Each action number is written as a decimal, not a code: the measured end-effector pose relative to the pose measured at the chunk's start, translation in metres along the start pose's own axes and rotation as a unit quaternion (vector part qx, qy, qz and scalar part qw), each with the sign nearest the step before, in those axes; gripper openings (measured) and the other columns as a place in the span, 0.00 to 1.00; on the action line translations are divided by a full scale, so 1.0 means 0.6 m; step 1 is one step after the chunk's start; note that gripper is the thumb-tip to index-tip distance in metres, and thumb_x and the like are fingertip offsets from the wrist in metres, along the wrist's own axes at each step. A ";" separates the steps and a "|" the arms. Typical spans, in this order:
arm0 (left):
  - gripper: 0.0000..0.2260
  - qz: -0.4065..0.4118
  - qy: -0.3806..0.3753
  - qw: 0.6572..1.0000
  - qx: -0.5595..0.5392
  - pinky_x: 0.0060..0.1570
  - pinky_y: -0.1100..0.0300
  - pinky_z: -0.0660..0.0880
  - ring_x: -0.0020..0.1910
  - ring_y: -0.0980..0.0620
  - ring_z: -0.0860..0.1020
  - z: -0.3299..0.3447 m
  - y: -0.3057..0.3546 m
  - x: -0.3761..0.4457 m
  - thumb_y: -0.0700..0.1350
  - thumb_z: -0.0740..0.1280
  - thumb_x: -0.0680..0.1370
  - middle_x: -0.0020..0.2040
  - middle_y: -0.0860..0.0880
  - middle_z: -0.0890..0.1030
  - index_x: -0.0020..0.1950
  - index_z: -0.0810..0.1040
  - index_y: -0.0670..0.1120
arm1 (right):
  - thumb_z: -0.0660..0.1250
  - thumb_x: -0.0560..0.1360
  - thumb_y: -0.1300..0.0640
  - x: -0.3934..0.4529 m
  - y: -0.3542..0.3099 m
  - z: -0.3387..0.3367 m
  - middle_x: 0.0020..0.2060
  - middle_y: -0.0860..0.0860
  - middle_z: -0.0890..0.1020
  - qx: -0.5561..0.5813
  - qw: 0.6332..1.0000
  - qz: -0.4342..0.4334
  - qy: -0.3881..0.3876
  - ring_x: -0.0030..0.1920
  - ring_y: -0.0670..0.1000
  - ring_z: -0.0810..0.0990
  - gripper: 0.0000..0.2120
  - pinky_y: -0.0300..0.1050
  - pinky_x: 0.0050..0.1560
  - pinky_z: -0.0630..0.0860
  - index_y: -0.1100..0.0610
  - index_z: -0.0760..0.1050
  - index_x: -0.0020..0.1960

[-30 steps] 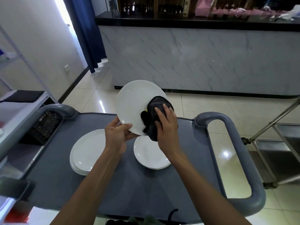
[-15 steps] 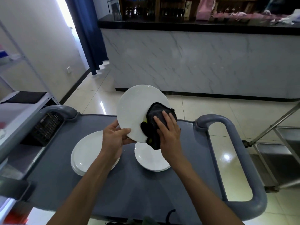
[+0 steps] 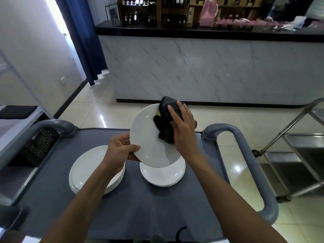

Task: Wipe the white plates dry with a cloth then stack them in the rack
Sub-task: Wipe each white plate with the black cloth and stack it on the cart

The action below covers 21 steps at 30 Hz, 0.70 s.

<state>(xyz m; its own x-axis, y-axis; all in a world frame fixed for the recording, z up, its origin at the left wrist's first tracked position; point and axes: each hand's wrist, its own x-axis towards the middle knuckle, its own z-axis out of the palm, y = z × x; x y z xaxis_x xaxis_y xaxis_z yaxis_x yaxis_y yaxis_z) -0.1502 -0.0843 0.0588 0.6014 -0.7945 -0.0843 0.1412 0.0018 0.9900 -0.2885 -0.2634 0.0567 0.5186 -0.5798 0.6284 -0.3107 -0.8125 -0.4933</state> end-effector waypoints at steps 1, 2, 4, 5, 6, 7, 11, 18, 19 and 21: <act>0.18 0.003 -0.004 1.000 0.002 0.33 0.47 0.82 0.41 0.38 0.84 -0.002 0.003 0.000 0.24 0.65 0.73 0.47 0.40 0.86 0.55 0.83 0.43 | 0.62 0.80 0.63 0.004 -0.003 -0.002 0.76 0.56 0.66 -0.001 1.000 -0.005 0.006 0.77 0.59 0.62 0.24 0.51 0.75 0.57 0.53 0.70 0.75; 0.19 0.006 -0.007 1.000 0.003 0.32 0.48 0.82 0.41 0.38 0.85 -0.006 0.006 0.001 0.24 0.65 0.73 0.46 0.40 0.86 0.55 0.83 0.43 | 0.63 0.79 0.64 0.008 -0.005 -0.004 0.75 0.56 0.67 -0.001 1.000 -0.008 0.011 0.76 0.59 0.63 0.24 0.51 0.74 0.58 0.53 0.70 0.74; 0.20 0.013 -0.015 1.000 0.008 0.32 0.50 0.82 0.42 0.39 0.85 -0.018 0.013 0.004 0.24 0.65 0.73 0.47 0.41 0.86 0.53 0.84 0.46 | 0.66 0.78 0.64 0.016 -0.006 -0.008 0.74 0.57 0.68 0.004 1.000 -0.013 0.008 0.73 0.60 0.66 0.25 0.53 0.73 0.62 0.54 0.71 0.74; 0.21 0.017 -0.017 1.000 0.011 0.32 0.50 0.82 0.42 0.40 0.85 -0.026 0.016 0.006 0.24 0.65 0.73 0.47 0.41 0.86 0.53 0.85 0.47 | 0.67 0.77 0.64 0.020 -0.006 -0.010 0.74 0.58 0.68 0.014 1.000 -0.012 -0.004 0.72 0.60 0.67 0.26 0.54 0.73 0.64 0.55 0.71 0.74; 0.21 0.022 -0.018 0.999 0.014 0.33 0.50 0.82 0.43 0.40 0.85 -0.033 0.018 0.008 0.24 0.66 0.73 0.47 0.42 0.86 0.52 0.85 0.49 | 0.68 0.77 0.63 0.022 -0.006 -0.011 0.74 0.58 0.68 0.028 0.999 -0.008 -0.020 0.71 0.60 0.67 0.26 0.55 0.73 0.65 0.55 0.70 0.75; 0.22 0.027 -0.019 0.999 0.017 0.33 0.50 0.82 0.43 0.41 0.85 -0.039 0.021 0.008 0.25 0.67 0.72 0.48 0.42 0.86 0.52 0.86 0.50 | 0.68 0.78 0.63 0.025 -0.006 -0.012 0.75 0.57 0.67 0.042 0.998 -0.002 -0.038 0.71 0.60 0.67 0.27 0.55 0.74 0.64 0.54 0.69 0.76; 0.20 0.030 -0.033 0.999 0.019 0.34 0.49 0.82 0.43 0.41 0.85 -0.058 0.024 0.010 0.33 0.70 0.66 0.48 0.43 0.87 0.52 0.87 0.53 | 0.70 0.77 0.60 0.029 -0.012 -0.011 0.75 0.54 0.66 0.062 0.994 0.025 -0.081 0.73 0.56 0.66 0.32 0.54 0.73 0.65 0.50 0.65 0.78; 0.20 0.017 -0.045 0.998 0.030 0.36 0.48 0.82 0.45 0.40 0.85 -0.104 0.026 0.019 0.36 0.71 0.66 0.49 0.42 0.86 0.52 0.87 0.55 | 0.74 0.73 0.61 0.041 -0.041 0.000 0.64 0.49 0.73 0.109 0.989 0.036 -0.093 0.64 0.49 0.73 0.35 0.43 0.66 0.72 0.49 0.66 0.77; 0.20 0.014 -0.047 0.998 0.030 0.36 0.48 0.82 0.45 0.41 0.85 -0.111 0.029 0.021 0.35 0.71 0.66 0.49 0.43 0.86 0.52 0.87 0.54 | 0.74 0.73 0.62 0.041 -0.045 0.003 0.63 0.49 0.74 0.112 0.989 0.040 -0.089 0.63 0.49 0.74 0.35 0.40 0.65 0.71 0.49 0.66 0.76; 0.20 0.010 -0.051 0.998 0.033 0.35 0.51 0.82 0.43 0.43 0.85 -0.123 0.033 0.029 0.31 0.72 0.68 0.48 0.43 0.86 0.53 0.86 0.53 | 0.74 0.72 0.63 0.041 -0.054 0.011 0.62 0.49 0.75 0.112 0.990 0.047 -0.076 0.63 0.47 0.74 0.35 0.33 0.64 0.68 0.48 0.67 0.75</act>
<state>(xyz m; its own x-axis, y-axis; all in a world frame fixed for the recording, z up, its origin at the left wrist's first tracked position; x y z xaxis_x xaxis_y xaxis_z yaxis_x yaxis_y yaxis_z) -0.0790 -0.0529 0.0683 0.5192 -0.8528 -0.0564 0.0763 -0.0194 0.9969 -0.2603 -0.2511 0.0842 0.6158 -0.6218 0.4839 -0.1869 -0.7119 -0.6769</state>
